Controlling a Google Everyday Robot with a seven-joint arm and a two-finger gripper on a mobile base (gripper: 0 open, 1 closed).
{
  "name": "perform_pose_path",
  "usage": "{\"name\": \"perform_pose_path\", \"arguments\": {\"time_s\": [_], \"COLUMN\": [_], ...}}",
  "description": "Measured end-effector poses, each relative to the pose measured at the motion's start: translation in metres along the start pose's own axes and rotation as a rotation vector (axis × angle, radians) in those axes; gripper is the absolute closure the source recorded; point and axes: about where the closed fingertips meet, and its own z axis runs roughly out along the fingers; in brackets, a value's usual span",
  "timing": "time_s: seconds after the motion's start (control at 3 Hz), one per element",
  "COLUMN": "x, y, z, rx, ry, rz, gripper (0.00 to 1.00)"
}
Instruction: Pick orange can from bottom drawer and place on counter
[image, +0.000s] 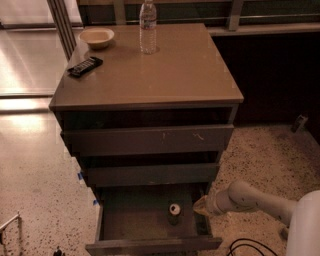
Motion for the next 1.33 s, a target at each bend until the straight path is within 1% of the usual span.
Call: {"name": "perform_pose_path", "arguments": {"time_s": [0.33,0.67,1.0,1.33], "x": [0.009,0.014,0.015,0.015], "y": [0.006,0.010,0.014,0.016], "z": [0.028,0.050,0.066,0.079], "rx": [-0.019,-0.034,-0.051,-0.062], "ry": [-0.005,-0.023,-0.039,-0.057], "rz": [-0.048,-0.084,-0.109,-0.131], "gripper": [0.81,0.58,0.35,0.29]}}
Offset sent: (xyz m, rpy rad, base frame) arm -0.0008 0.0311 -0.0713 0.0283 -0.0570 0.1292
